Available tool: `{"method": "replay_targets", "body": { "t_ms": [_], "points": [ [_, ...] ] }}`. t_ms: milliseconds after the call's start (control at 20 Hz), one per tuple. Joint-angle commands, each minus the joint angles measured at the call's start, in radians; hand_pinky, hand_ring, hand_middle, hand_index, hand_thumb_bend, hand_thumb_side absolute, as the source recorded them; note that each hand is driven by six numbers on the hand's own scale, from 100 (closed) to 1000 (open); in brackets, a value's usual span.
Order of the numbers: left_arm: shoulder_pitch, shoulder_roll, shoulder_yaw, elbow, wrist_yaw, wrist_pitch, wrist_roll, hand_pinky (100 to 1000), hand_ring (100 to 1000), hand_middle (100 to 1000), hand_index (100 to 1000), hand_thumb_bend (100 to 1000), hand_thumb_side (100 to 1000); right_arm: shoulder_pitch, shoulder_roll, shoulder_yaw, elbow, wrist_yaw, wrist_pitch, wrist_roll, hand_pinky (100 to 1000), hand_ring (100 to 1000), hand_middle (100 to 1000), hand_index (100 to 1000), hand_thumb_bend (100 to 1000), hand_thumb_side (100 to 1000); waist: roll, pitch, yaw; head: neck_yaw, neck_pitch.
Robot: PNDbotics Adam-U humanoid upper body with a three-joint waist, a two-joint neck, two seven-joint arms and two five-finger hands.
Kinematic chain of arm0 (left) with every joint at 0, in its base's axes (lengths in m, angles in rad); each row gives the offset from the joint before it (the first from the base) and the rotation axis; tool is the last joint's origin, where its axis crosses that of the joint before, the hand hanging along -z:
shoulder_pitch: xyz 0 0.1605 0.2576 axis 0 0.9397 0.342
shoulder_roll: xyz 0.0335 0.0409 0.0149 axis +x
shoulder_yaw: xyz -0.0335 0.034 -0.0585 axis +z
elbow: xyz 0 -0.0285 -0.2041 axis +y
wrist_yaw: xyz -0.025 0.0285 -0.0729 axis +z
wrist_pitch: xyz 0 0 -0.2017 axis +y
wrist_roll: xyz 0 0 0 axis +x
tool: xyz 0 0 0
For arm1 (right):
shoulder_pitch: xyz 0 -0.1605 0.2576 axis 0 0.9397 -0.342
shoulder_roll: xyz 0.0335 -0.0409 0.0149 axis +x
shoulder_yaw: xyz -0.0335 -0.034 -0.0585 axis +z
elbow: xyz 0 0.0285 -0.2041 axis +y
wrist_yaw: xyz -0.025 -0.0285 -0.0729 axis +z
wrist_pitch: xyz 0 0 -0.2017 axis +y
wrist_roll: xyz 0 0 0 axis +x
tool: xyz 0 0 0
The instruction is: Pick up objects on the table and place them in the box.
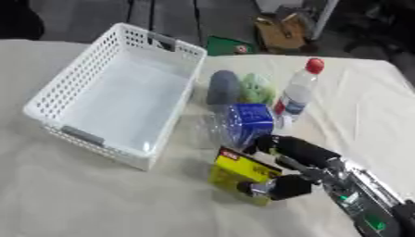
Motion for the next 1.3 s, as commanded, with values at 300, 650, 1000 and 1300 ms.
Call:
{"method": "replay_targets", "body": {
  "t_ms": [300,650,1000,1300],
  "points": [
    [-0.016,0.019,-0.005,-0.018,0.000,-0.002,-0.013,806,800,777,779,100,698,-0.012,-0.032,-0.017,-0.028,0.000,0.005,0.003,906,941,726,840,548,874,0.006,-0.006,0.003,-0.011,-0.025],
    [-0.018,0.020,-0.006,-0.018,0.001,-0.001,-0.016,806,800,777,774,100,697,-0.013,-0.030,-0.019,-0.028,-0.009,0.017,-0.020,897,923,615,756,497,835,0.006,-0.005,0.005,-0.014,-0.031],
    [-0.018,0.019,-0.007,-0.018,0.004,0.001,-0.019,807,800,778,772,100,693,-0.012,-0.026,-0.024,-0.026,-0.012,0.034,-0.055,888,911,562,720,432,804,0.006,-0.006,0.006,-0.018,-0.034],
    [-0.018,0.019,-0.007,-0.018,0.004,0.002,-0.022,807,801,778,772,100,691,-0.009,-0.032,-0.025,-0.035,-0.023,0.050,-0.087,883,904,527,698,396,791,0.006,-0.004,0.004,-0.020,-0.032]
  ]
}}
